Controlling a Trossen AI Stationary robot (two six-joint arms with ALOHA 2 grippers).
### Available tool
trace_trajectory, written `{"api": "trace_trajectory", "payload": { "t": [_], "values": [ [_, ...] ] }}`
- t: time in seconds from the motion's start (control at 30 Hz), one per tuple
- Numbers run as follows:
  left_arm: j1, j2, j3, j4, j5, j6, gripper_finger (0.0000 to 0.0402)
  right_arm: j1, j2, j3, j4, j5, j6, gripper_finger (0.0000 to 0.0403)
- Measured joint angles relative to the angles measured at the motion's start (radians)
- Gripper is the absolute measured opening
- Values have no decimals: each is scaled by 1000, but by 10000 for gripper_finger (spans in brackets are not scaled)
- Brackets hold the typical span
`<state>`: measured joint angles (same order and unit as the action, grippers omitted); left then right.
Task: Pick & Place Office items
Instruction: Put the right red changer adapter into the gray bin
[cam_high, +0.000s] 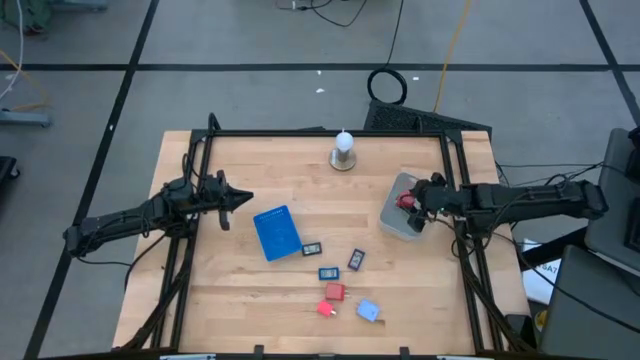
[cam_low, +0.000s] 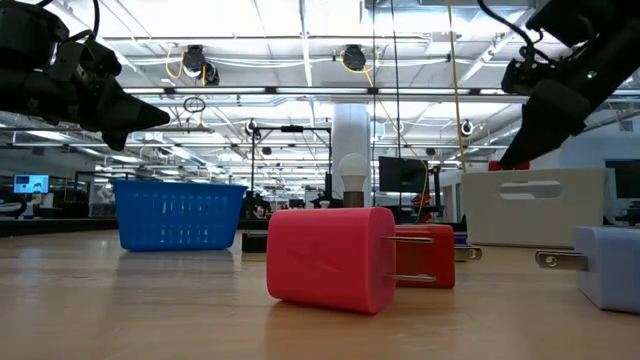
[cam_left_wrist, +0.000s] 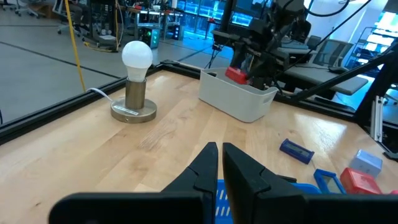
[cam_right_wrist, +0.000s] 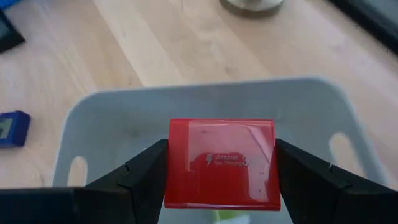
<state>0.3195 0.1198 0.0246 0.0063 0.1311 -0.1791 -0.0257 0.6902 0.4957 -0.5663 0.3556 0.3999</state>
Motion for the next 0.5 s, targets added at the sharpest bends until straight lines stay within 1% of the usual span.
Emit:
{"api": "trace_trajectory", "payload": {
  "t": [0.2,0.37,0.5],
  "values": [
    [0,0,0,0,0,0,24,1,95,-57,43,4,33,243],
    [0,0,0,0,0,0,24,1,157,-71,77,6,11,243],
    [0,0,0,0,0,-1,24,1,179,-71,93,6,-16,243]
  ]
}}
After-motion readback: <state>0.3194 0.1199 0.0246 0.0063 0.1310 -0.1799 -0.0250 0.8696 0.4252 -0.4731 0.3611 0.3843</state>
